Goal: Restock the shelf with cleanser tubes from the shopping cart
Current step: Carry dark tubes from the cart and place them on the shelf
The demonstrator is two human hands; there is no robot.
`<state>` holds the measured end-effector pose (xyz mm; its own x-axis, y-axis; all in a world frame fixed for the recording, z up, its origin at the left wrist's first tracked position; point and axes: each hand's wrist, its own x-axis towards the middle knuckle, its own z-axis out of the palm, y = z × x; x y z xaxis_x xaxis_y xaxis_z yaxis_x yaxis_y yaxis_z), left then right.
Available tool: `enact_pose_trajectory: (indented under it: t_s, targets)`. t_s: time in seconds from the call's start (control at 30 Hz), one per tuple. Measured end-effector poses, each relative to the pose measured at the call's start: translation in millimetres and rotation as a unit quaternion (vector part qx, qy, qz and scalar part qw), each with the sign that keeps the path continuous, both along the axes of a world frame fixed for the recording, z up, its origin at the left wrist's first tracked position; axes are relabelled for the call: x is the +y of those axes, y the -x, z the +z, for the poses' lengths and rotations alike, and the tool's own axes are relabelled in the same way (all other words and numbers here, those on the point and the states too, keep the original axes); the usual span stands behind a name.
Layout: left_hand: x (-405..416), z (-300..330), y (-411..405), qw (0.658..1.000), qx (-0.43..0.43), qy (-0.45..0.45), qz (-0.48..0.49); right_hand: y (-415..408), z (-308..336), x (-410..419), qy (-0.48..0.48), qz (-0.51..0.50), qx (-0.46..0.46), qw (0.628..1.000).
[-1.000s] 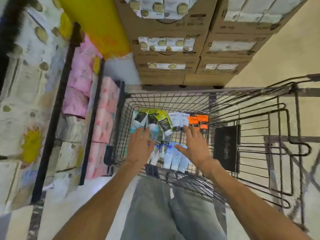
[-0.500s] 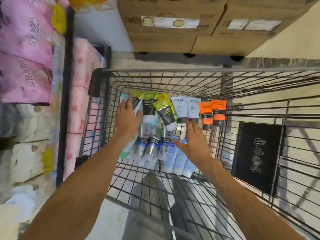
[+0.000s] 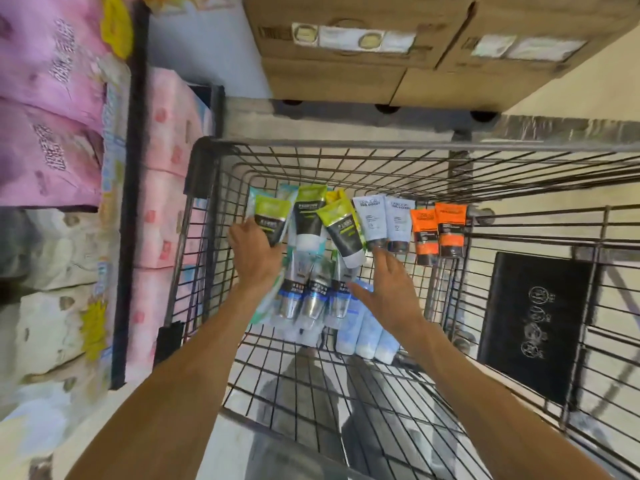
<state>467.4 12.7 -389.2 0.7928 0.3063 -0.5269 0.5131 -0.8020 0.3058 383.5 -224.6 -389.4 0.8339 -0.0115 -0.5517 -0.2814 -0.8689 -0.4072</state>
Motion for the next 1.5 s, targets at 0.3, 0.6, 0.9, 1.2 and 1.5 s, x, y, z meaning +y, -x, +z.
enact_pose_trajectory:
  t_s: [0.3,0.6,0.9,1.2,1.5]
  targets:
    - [11,3,60,0.995,-0.051,0.057,0.063,-56,-6,54,0.001,0.01,-0.027,1.0]
    - [24,-4,80,0.992,-0.062,0.06,0.094,-89,-23,126,0.041,-0.06,-0.014,0.997]
    - [22,-2,81,0.993,-0.064,0.047,0.088,-87,-33,125,-0.023,-0.161,0.008,0.987]
    - [22,38,88,0.995,-0.059,0.047,0.063,-46,16,82,-0.074,-0.139,0.018,0.987]
    - [9,113,111,0.992,-0.098,0.062,0.054,4,122,55,-0.107,-0.173,0.008,0.979]
